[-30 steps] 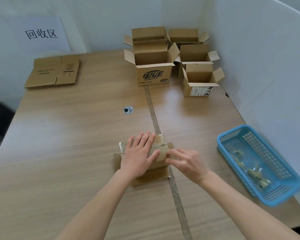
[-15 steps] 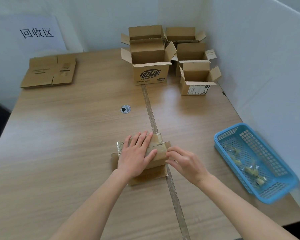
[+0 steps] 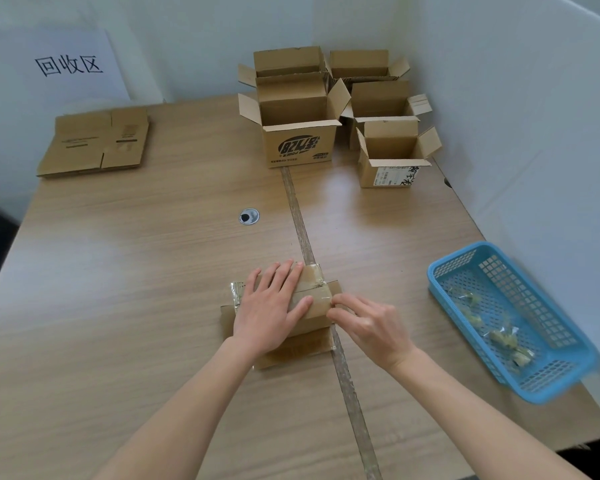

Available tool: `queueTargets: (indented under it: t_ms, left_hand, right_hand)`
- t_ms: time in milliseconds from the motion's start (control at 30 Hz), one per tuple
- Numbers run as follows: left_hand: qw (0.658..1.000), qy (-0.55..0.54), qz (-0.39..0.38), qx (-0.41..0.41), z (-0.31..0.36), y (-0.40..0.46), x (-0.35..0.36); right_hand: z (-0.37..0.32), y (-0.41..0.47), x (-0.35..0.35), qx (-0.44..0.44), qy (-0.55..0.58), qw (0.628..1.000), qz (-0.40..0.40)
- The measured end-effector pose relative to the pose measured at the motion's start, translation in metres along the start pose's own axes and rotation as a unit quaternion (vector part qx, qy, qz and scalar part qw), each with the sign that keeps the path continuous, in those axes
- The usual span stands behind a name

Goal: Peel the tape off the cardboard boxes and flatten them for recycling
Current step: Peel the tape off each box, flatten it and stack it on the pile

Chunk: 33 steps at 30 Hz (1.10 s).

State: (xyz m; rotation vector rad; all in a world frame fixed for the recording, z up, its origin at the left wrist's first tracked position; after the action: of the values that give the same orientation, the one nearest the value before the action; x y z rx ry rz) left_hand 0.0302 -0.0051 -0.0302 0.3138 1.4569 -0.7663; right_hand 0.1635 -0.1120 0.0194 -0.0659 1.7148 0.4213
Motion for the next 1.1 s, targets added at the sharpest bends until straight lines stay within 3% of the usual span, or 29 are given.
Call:
queueTargets:
  t_ms: [700, 867, 967, 1100]
  left_hand:
    - [1.0, 0.004, 0.001, 0.0, 0.001, 0.001, -0.001]
    - [1.0, 0.001, 0.004, 0.004, 0.001, 0.0, -0.001]
    - [1.0, 0.004, 0.002, 0.005, 0.001, -0.001, -0.001]
    - [1.0, 0.003, 0.004, 0.004, 0.0, 0.0, -0.001]
  right_hand:
    - [-0.006, 0.0, 0.002, -0.027, -0.078, 0.996, 0.016]
    - [-0.001, -0.001, 0.011, 0.002, 0.017, 1.0, 0.012]
    - [0.012, -0.005, 0.017, 0.066, 0.118, 0.991, 0.005]
    - [0.018, -0.002, 0.022, 0.145, 0.151, 0.978, 0.0]
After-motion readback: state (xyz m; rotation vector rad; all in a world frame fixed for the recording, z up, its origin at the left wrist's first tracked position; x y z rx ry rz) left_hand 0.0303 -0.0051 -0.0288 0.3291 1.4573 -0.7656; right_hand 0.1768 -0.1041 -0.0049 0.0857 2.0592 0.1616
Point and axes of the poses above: each hand's wrist, its own y-axis towards the middle knuckle, its own x-axis out of the palm, z = x × y, the point moved 8 cm from there along y, towards the middle knuckle, and after that the axes turned 14 degrees about -z, right-handed, at the moved point
